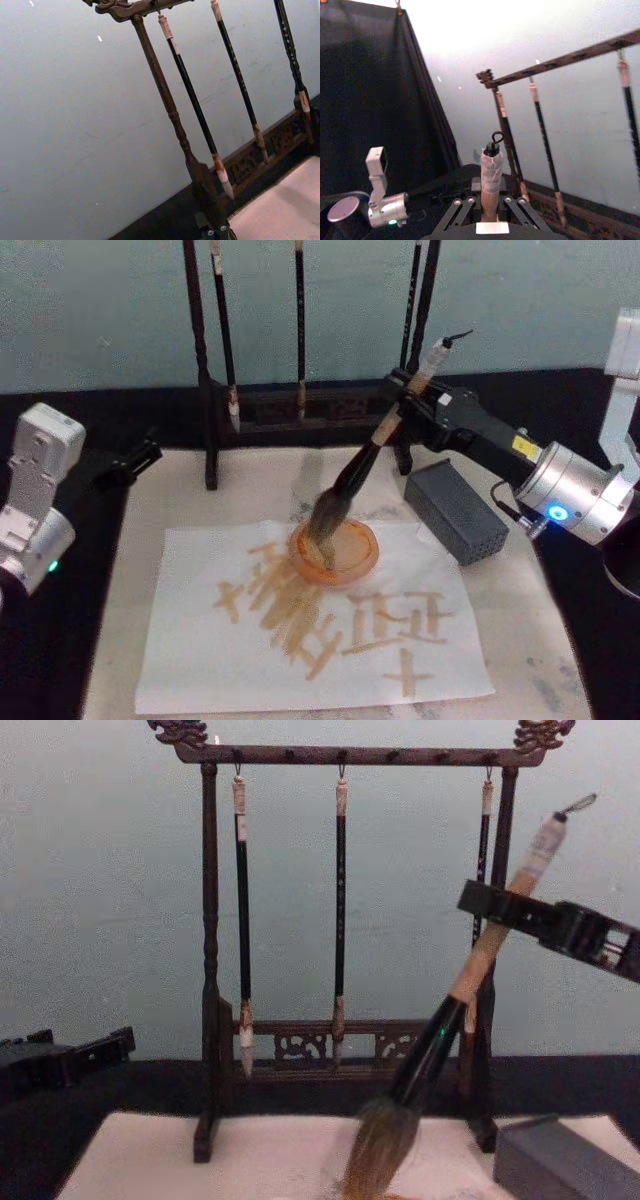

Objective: Pick up the brush from the inkstone, write on the paper, then place the brush back to its original position.

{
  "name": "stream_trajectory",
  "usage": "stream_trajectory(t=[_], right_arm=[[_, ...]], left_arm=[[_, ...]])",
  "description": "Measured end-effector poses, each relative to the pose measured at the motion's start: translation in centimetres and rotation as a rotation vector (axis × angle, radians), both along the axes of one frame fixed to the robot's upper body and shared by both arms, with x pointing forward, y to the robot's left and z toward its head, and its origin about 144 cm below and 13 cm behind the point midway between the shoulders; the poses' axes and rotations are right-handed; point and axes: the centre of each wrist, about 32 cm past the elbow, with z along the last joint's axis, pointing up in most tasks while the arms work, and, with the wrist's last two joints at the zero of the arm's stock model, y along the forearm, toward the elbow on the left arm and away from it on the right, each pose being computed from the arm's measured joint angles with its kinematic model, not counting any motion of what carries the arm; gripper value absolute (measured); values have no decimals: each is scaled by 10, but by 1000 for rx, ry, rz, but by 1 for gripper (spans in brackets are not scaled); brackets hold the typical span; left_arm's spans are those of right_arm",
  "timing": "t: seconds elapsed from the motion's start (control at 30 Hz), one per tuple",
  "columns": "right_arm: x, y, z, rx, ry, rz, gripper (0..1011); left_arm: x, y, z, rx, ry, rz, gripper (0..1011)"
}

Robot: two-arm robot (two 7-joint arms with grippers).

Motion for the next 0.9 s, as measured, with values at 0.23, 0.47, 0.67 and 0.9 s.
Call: stream_trajectory(t=[0.23, 0.47, 0.67, 0.9], right_arm=[[7, -7, -13, 47, 57, -16, 163], [13, -16, -26, 82, 118, -47, 164], [16, -20, -34, 99, 156, -65, 164], [19, -24, -44, 117, 202, -83, 164]], left_arm=[[0, 0, 0, 0, 0, 0, 1002], [0, 0, 0, 0, 0, 0, 1002], [0, 0, 0, 0, 0, 0, 1002], [0, 0, 0, 0, 0, 0, 1002]])
